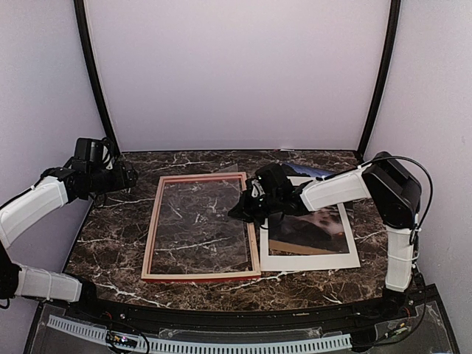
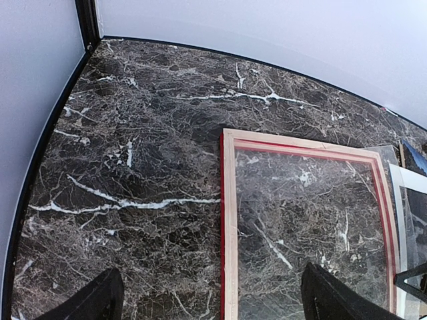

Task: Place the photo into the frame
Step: Place the glass panel at the frame body.

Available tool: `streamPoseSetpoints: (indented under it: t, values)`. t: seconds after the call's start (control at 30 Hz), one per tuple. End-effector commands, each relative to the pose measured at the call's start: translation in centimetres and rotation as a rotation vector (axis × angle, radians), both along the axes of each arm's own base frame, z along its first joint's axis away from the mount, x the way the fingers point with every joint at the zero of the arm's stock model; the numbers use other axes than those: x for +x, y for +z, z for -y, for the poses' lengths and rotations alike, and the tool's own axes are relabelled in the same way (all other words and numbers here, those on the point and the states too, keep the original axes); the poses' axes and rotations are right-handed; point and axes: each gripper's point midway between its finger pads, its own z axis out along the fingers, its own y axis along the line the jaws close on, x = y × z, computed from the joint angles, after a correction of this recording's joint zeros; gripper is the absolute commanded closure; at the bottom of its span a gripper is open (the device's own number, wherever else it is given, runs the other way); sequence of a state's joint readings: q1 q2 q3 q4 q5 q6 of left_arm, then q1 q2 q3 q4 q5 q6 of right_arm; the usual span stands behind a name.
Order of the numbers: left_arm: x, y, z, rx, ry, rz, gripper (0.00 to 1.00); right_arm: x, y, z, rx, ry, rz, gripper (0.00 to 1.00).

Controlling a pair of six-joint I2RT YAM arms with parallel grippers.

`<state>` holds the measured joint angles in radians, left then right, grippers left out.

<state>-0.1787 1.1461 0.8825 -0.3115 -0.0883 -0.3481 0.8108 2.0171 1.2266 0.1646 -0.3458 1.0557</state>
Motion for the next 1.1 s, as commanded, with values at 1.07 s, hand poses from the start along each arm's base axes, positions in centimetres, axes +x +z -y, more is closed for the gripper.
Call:
streamPoseSetpoints:
  t: [1.07]
  values:
    - [0.0, -0.4, 0.2, -0.006, -0.016, -0.008, 0.05, 1.0, -0.4, 0.4, -0.031, -0.018, 0.015, 1.00]
